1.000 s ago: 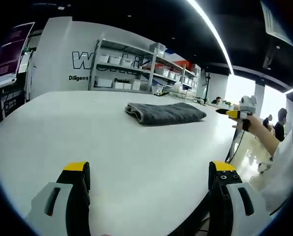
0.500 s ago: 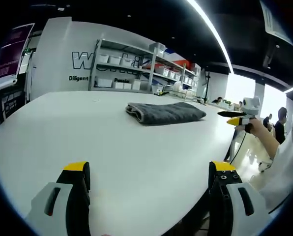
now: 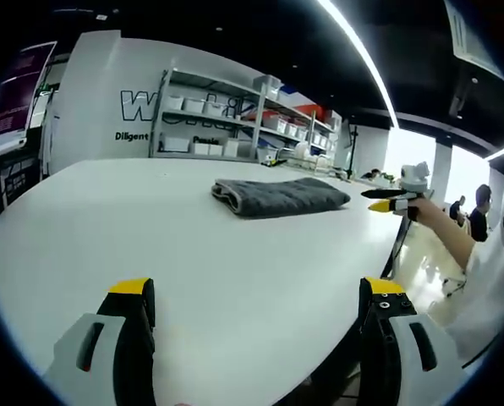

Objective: Open the folded towel by lifting each exposed corner and separating the folded layers until the towel lies flat within the target outline without major curled edges

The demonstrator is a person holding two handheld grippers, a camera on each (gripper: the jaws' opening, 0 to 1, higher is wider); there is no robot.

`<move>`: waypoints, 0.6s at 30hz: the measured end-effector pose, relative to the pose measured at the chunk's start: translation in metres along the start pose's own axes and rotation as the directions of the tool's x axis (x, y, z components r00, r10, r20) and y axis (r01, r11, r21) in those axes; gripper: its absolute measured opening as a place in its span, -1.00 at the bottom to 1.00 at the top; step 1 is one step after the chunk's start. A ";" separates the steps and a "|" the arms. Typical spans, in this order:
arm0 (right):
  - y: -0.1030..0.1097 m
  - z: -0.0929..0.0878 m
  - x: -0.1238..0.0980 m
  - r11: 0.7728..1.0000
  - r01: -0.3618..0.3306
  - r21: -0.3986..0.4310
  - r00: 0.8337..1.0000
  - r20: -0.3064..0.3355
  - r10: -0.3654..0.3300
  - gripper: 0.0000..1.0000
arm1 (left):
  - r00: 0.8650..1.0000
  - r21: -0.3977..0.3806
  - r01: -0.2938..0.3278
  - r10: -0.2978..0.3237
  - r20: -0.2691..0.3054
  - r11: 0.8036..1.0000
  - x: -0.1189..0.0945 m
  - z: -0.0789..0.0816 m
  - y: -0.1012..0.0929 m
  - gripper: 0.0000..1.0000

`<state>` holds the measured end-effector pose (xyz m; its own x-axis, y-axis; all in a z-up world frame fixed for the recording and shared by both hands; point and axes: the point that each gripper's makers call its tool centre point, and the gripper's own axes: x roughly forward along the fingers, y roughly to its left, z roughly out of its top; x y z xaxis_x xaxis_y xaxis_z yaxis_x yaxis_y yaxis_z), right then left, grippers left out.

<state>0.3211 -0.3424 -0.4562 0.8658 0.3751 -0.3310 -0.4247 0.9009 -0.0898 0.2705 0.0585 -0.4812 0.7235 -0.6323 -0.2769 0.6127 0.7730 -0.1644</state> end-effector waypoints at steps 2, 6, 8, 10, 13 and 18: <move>-0.005 -0.002 0.004 1.000 0.007 0.007 1.000 -0.013 -0.006 0.52 | 1.000 -0.001 -0.002 0.002 0.000 1.000 -0.001 -0.001 0.000 0.98; -0.017 -0.008 0.012 0.999 0.036 0.002 0.998 -0.050 -0.036 0.28 | 1.000 -0.005 -0.005 0.005 0.001 1.000 -0.004 -0.001 0.001 0.98; -0.023 -0.010 0.015 0.999 0.051 -0.001 0.997 -0.065 -0.051 0.15 | 1.000 -0.006 -0.006 0.006 0.002 1.000 -0.005 -0.002 0.001 0.98; -0.028 -0.012 0.017 0.998 0.063 -0.003 0.995 -0.075 -0.063 0.07 | 1.000 -0.007 -0.007 0.007 0.002 1.000 -0.005 -0.002 0.001 0.98; -0.042 -0.013 0.022 0.995 0.101 0.007 0.992 -0.082 -0.100 -0.01 | 1.000 -0.010 -0.006 0.007 0.004 1.000 -0.006 -0.002 0.000 0.98; -0.063 -0.015 0.025 0.985 0.170 0.033 0.982 -0.088 -0.166 -0.27 | 1.000 -0.012 0.002 -0.002 0.001 1.000 -0.005 -0.004 -0.003 0.98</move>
<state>0.3656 -0.3934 -0.4725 0.8977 0.1993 -0.3930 -0.2624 0.9583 -0.1133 0.2637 0.0600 -0.4832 0.7226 -0.6338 -0.2759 0.6101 0.7724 -0.1765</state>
